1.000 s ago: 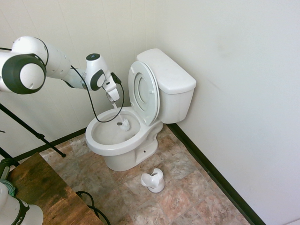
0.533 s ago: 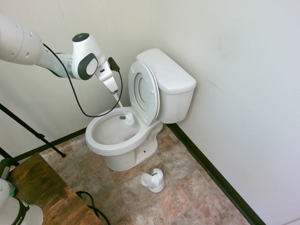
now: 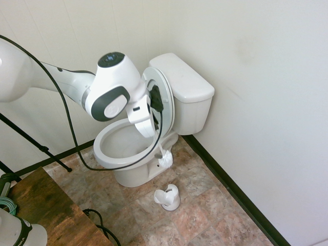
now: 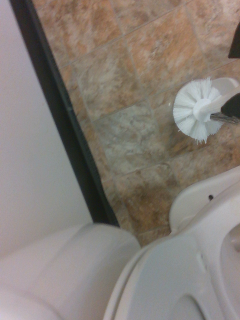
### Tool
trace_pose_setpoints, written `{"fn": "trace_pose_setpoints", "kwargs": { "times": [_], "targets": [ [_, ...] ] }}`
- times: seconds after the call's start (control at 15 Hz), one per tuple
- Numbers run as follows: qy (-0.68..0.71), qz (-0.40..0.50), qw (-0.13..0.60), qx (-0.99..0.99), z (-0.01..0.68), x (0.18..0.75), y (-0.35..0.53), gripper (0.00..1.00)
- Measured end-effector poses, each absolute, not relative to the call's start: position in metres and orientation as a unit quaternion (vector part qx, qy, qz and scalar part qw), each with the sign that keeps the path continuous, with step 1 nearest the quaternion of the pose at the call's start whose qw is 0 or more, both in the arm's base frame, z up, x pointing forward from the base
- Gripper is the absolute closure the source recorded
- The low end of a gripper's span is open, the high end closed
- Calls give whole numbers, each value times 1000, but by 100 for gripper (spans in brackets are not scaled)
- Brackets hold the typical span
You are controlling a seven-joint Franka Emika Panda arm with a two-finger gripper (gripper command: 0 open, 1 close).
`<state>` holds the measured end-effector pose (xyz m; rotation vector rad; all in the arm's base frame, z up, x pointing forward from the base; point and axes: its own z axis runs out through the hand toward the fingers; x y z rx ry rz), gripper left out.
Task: Clean the toilet
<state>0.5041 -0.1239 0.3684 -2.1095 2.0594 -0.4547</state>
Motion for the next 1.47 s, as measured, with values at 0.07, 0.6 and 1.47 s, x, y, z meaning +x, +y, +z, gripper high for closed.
{"fn": "trace_pose_setpoints", "kwargs": {
  "times": [0.07, 0.6, 1.47],
  "targets": [
    [691, -136, 73, -706, 345, 505, -130, 100],
    [696, -82, 44, -712, 196, 555, -140, 100],
    [707, -38, 24, -706, 61, 608, -173, 100]
  ]
}}
